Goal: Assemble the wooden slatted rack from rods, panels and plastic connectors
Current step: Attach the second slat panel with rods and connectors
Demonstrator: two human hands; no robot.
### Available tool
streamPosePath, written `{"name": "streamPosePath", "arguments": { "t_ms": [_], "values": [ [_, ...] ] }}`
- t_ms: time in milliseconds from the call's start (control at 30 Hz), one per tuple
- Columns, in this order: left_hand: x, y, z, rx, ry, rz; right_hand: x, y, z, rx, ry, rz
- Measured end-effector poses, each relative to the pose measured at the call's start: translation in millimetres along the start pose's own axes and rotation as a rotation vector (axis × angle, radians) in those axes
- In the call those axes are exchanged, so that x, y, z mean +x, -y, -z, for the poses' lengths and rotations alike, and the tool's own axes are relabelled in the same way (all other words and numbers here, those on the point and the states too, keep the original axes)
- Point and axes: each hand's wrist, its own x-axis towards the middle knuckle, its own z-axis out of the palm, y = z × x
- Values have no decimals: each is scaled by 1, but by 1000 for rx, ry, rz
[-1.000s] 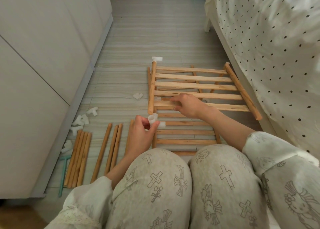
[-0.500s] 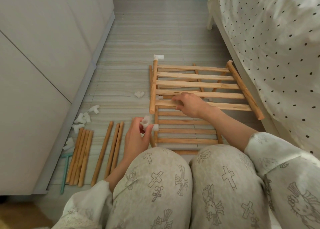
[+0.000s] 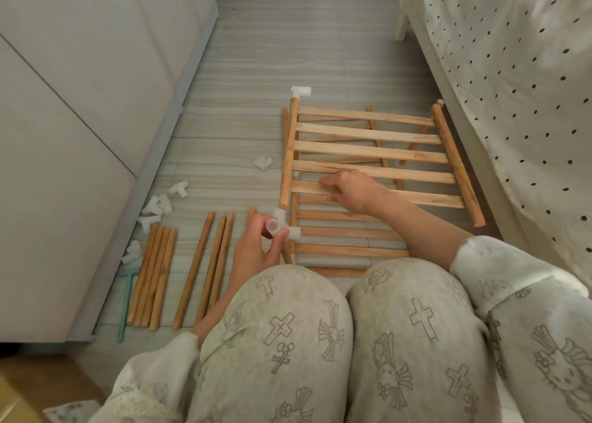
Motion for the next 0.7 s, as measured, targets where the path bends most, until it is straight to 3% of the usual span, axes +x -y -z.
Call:
{"name": "streamPosePath", "arguments": {
  "t_ms": [533,700],
  "values": [
    [4,1,-2,73,9,6,2,3,-6,-49,36,12],
    [6,-2,-1,204,113,-25,2,1,-4,-80,75,14]
  ]
}}
